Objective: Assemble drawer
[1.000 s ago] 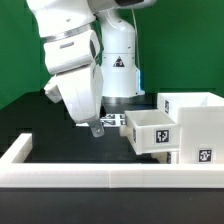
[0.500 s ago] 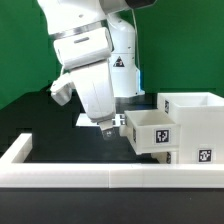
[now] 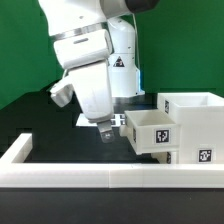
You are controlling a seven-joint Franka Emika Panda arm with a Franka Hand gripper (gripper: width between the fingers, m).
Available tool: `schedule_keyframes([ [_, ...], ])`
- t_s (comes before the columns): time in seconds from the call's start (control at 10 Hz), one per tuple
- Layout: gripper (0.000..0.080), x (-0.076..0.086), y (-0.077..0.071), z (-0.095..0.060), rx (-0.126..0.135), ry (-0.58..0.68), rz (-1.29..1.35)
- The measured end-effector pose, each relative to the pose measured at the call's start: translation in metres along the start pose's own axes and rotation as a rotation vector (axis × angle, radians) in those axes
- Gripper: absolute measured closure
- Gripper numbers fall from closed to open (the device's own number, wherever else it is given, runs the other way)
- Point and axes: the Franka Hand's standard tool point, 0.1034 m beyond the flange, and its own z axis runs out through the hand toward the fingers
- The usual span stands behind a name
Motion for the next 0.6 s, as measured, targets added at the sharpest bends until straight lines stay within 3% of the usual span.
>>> schedule_keyframes([
  [0.6, 0.015, 0.042, 0.004, 0.009, 0.014, 0.002, 0.04],
])
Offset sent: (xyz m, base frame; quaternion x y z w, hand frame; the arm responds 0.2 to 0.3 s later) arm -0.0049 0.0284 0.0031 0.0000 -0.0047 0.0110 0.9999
